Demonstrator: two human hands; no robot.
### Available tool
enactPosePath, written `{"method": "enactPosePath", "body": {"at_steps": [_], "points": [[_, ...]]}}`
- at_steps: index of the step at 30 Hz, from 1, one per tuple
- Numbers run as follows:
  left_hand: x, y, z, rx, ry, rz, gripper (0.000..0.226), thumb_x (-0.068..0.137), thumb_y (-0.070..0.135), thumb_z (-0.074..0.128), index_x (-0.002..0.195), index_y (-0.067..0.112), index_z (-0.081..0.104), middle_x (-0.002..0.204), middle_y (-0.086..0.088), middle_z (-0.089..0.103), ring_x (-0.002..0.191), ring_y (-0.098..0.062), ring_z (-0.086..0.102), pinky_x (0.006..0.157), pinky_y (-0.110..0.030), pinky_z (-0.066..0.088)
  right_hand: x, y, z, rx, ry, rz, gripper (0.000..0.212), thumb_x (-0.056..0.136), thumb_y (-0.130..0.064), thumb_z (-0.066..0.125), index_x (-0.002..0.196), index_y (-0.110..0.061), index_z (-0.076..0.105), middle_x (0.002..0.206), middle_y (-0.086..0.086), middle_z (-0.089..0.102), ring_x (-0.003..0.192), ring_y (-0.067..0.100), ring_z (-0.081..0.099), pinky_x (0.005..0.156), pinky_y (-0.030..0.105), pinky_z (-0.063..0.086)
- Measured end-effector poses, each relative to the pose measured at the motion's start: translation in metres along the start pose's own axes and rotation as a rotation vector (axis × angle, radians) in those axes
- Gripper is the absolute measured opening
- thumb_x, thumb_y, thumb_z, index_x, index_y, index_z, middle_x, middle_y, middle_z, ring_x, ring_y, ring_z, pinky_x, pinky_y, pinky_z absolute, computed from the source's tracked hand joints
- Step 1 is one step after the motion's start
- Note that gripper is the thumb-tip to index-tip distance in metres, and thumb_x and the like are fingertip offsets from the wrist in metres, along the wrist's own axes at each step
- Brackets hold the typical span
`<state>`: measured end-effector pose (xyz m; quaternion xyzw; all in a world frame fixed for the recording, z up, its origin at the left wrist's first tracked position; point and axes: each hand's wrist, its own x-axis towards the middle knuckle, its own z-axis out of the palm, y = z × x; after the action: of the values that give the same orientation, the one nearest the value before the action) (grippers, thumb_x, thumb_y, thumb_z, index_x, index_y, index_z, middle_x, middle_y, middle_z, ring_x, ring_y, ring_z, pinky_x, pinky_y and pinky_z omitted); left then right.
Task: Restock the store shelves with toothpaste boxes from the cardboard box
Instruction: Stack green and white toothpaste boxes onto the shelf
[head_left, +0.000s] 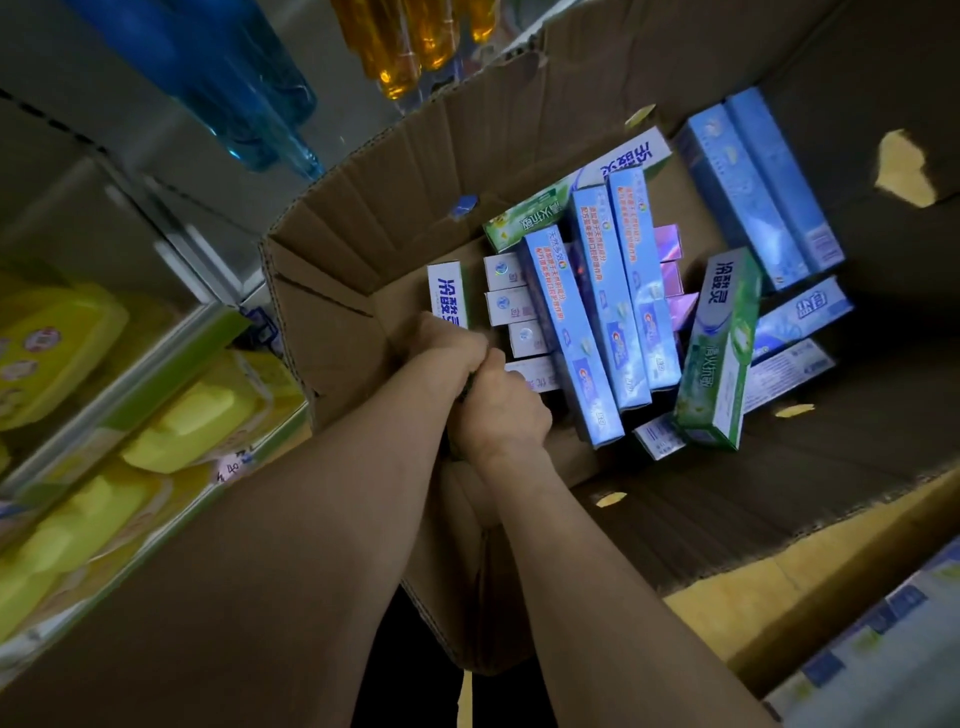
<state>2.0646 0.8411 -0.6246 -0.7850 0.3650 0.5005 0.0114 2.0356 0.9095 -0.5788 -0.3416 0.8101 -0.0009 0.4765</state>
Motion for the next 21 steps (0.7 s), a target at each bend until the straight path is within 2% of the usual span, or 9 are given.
{"method": "enactPosePath", "body": {"at_steps": [3,5,9,11,13,16,18,19,21], "points": [[-0.001,0.003,-0.002,-0.024,-0.022,0.018,0.036,0.081,0.009,0.063,0.117,0.006,0.057,0.111,-0.011,0.065,0.095,-0.025,0.063,0.069,-0.028,0.047,-0.006,-0.001,0.004,0.015,-0.015,0.024,0.047,0.091,-0.032,0.056,0.13,-0.015,0.036,0.129,0.011,0.046,0.114,0.032,0.052,0.083,0.039,0.04],[-0.01,0.01,-0.009,-0.022,-0.047,0.011,0.034,0.083,0.008,0.062,0.116,0.005,0.057,0.111,-0.012,0.064,0.099,-0.027,0.064,0.072,-0.03,0.048,-0.011,-0.002,0.007,0.009,-0.002,0.039,0.053,0.088,-0.032,0.062,0.13,-0.016,0.034,0.13,0.01,0.041,0.115,0.032,0.051,0.078,0.037,0.037],[-0.026,0.019,-0.026,-0.074,-0.108,-0.009,0.02,0.083,0.008,0.059,0.103,0.008,0.06,0.095,-0.01,0.064,0.081,-0.025,0.062,0.071,-0.032,0.051,-0.029,-0.008,0.002,0.029,0.092,0.04,0.053,0.088,-0.029,0.063,0.131,-0.017,0.035,0.131,0.011,0.037,0.119,0.033,0.043,0.082,0.041,0.041],[-0.04,0.025,-0.037,-0.112,-0.117,0.006,0.005,0.081,0.008,0.059,0.086,0.009,0.057,0.083,-0.01,0.061,0.073,-0.024,0.06,0.069,-0.031,0.049,-0.045,-0.011,-0.008,0.059,0.156,0.015,0.052,0.09,-0.034,0.059,0.133,-0.019,0.035,0.132,0.01,0.038,0.12,0.033,0.041,0.085,0.042,0.042],[-0.056,0.035,-0.047,-0.148,-0.162,0.034,0.007,0.077,0.01,0.061,0.077,0.008,0.054,0.084,-0.014,0.062,0.074,-0.026,0.06,0.075,-0.035,0.054,-0.064,-0.014,-0.024,0.082,0.225,-0.021,0.052,0.091,-0.037,0.056,0.135,-0.02,0.036,0.132,0.009,0.038,0.122,0.033,0.039,0.088,0.043,0.041],[-0.088,0.052,-0.061,-0.24,-0.306,0.053,0.017,0.074,0.016,0.067,0.085,0.005,0.062,0.083,-0.016,0.067,0.07,-0.027,0.064,0.073,-0.039,0.056,-0.095,-0.016,-0.052,0.162,0.338,-0.042,0.054,0.087,-0.031,0.056,0.137,-0.021,0.039,0.131,0.008,0.041,0.123,0.033,0.039,0.091,0.043,0.04],[-0.108,0.063,-0.067,-0.344,-0.417,0.035,0.04,0.069,0.022,0.073,0.103,0.003,0.066,0.091,-0.016,0.071,0.076,-0.029,0.069,0.074,-0.042,0.058,-0.111,-0.017,-0.071,0.236,0.408,-0.051,0.056,0.085,-0.029,0.056,0.138,-0.023,0.04,0.131,0.007,0.043,0.123,0.031,0.041,0.091,0.042,0.041],[-0.123,0.07,-0.07,-0.391,-0.471,0.041,0.044,0.072,0.025,0.074,0.109,0.003,0.066,0.096,-0.016,0.072,0.081,-0.029,0.07,0.074,-0.042,0.058,-0.123,-0.016,-0.082,0.278,0.452,-0.061,0.057,0.084,-0.028,0.057,0.139,-0.024,0.041,0.131,0.006,0.044,0.123,0.03,0.042,0.091,0.041,0.041],[-0.154,0.083,-0.075,-0.461,-0.567,0.078,0.03,0.085,0.028,0.067,0.102,0.004,0.068,0.09,-0.014,0.073,0.076,-0.026,0.07,0.07,-0.037,0.058,-0.147,-0.014,-0.105,0.359,0.527,-0.087,0.057,0.083,-0.028,0.058,0.138,-0.026,0.044,0.132,0.004,0.047,0.123,0.027,0.044,0.094,0.04,0.043]]}}
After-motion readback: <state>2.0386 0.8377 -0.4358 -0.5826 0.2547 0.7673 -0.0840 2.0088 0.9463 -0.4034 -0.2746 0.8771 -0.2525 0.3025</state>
